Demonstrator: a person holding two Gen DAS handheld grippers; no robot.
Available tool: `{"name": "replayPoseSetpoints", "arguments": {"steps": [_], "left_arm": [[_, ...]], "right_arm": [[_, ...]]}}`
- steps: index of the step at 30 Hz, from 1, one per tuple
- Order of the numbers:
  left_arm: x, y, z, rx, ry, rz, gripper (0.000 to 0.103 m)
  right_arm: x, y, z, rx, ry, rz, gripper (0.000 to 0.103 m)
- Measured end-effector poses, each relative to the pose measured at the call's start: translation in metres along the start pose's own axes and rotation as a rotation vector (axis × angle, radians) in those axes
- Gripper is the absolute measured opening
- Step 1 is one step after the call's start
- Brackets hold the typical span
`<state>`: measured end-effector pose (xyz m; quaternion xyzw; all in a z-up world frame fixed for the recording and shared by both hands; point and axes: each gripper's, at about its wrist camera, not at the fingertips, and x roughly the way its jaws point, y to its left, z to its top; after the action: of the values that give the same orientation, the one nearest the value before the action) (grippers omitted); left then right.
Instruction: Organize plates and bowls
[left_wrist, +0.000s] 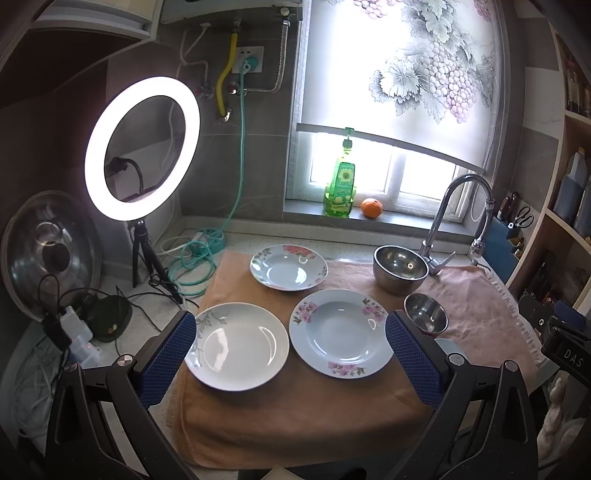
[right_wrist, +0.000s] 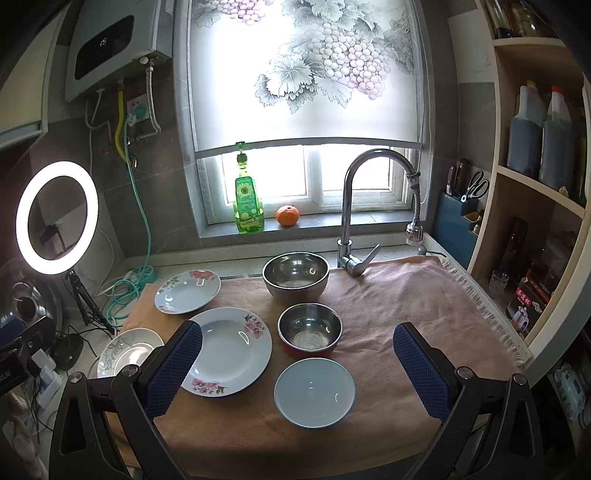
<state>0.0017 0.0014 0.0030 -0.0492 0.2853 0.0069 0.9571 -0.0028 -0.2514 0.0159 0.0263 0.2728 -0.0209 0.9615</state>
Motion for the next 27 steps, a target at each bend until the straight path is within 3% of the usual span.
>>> {"name": "replayPoseSetpoints", "arguments": {"steps": [27], "left_arm": [[-0.0007,-0.0022,-0.0001,-0.001,-0.001,-0.010,0.102]], "right_arm": [[0.0005,-0.0062,-0.0034,0.000,0.008,0.005,0.102]]}}
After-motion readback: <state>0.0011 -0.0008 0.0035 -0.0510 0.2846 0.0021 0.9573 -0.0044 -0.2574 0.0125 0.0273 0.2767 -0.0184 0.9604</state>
